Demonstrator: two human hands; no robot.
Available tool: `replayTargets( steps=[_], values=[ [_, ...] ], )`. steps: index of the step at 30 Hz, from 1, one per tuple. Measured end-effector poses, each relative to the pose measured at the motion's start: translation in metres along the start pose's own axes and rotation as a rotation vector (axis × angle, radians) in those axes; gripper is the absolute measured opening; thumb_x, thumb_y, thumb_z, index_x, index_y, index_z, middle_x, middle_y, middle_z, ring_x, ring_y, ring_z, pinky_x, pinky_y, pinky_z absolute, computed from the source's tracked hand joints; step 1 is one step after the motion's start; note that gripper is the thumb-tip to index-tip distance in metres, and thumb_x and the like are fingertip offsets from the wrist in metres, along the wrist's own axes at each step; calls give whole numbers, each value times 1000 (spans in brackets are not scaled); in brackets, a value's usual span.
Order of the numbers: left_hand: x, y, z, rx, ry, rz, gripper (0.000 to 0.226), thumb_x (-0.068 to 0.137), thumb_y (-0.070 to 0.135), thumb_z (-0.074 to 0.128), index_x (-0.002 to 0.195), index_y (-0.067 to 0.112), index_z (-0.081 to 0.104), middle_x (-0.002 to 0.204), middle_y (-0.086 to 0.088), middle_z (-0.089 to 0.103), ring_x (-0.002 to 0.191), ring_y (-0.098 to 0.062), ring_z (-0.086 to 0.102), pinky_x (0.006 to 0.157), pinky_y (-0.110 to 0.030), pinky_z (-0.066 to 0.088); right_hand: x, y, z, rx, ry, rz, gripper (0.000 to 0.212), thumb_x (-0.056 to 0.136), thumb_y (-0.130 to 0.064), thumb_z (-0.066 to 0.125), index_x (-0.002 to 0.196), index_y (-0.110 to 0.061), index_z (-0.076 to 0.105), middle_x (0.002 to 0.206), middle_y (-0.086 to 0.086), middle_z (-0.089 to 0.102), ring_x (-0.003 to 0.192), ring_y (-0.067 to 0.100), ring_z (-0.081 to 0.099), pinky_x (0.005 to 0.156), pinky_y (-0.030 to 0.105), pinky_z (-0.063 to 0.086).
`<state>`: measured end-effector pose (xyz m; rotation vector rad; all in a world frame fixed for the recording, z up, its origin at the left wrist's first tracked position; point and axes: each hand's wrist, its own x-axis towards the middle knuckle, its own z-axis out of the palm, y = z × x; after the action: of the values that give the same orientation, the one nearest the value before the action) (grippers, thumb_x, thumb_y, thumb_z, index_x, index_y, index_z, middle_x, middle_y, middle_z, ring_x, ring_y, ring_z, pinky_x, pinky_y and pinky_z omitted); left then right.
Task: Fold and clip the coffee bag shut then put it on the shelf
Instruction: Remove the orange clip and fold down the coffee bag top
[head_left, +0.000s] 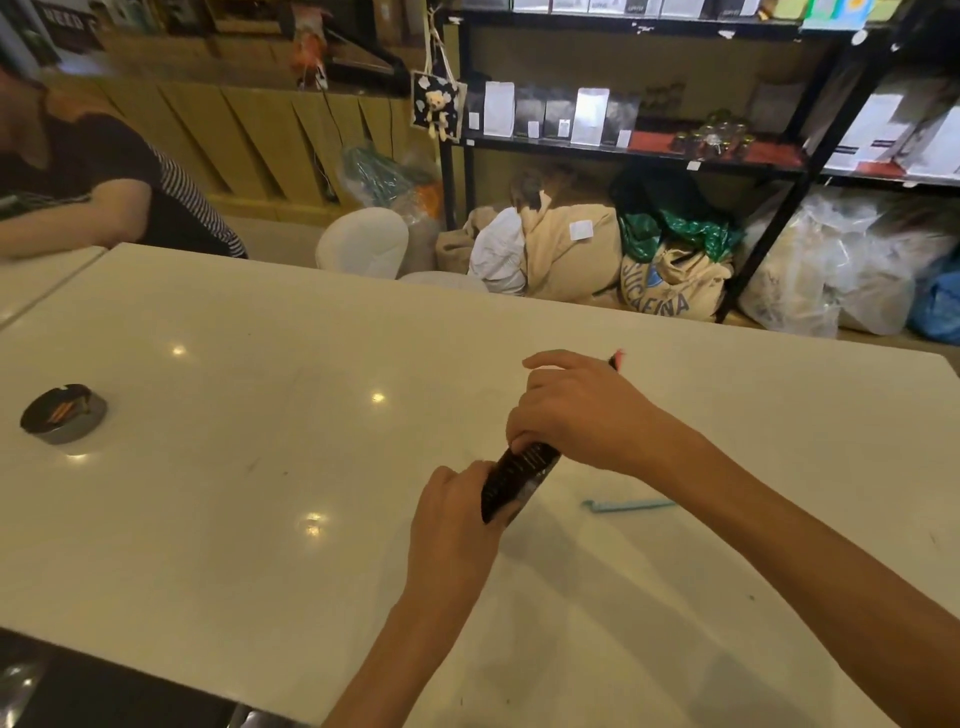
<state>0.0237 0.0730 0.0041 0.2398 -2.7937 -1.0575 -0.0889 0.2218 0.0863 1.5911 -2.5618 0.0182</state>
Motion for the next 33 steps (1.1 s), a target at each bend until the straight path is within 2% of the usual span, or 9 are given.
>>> replayTargets(
  steps=[3,7,13,17,24,27,29,31,33],
  values=[
    [-1,-2,-1,57,-1,7,26,81,42,71,102,29,63,73,10,49,74,-13,50,53,-14,32,1,5,0,17,32,34,12,88,-28,66,85,-25,78,76,-5,77,83,22,69,100,36,43],
    [4,-5,-3,33,34,-11,23,80,43,70,99,30,66,72,9,51,73,-14,52,56,-19,36,2,7,6,105,-62,49,14,96,-33,58,97,-29,71,91,-13,74,94,17,59,101,35,38],
    [1,-5,0,-59,-19,-8,24,82,40,70,103,28,65,77,14,47,71,-6,53,56,-13,36,6,21,-2,-3,35,10,16,90,-38,62,83,-32,75,81,-13,75,91,16,64,97,38,41],
    [2,-8,-2,-49,-23,-22,26,84,44,67,106,30,64,79,16,49,71,1,51,49,-9,37,4,47,-3,18,18,124,24,91,-49,57,90,-35,76,100,-12,71,107,15,56,100,34,32],
    [9,2,0,-77,0,-21,28,84,43,68,108,28,64,78,17,47,75,-4,52,57,-10,34,5,80,1,242,112,335,23,87,-44,61,91,-29,79,104,-3,61,100,14,49,83,42,46],
    [14,5,1,-156,-17,-72,27,83,43,68,106,31,63,83,16,54,75,-1,55,61,-10,40,4,75,19,375,297,591,15,93,-26,63,92,-20,76,105,-3,54,105,17,50,82,39,47],
    [15,2,0,-265,-43,-147,20,81,44,70,97,33,64,86,12,65,77,-1,62,66,-17,50,3,53,36,589,662,857,13,98,-18,57,96,-14,70,109,3,56,107,19,51,91,44,48],
    [10,-6,-1,-472,-69,-231,10,81,43,70,87,36,66,85,10,74,75,-3,70,69,-27,59,-1,21,50,787,955,1031,19,101,-33,55,113,-20,62,119,-4,55,115,13,48,105,46,44],
    [4,-14,-2,-660,-106,-260,2,85,39,68,85,38,67,87,8,77,75,-8,75,67,-30,62,-10,-10,63,988,849,1107,64,87,-68,55,139,-32,44,136,-13,46,128,9,42,108,38,40]
  ],
)
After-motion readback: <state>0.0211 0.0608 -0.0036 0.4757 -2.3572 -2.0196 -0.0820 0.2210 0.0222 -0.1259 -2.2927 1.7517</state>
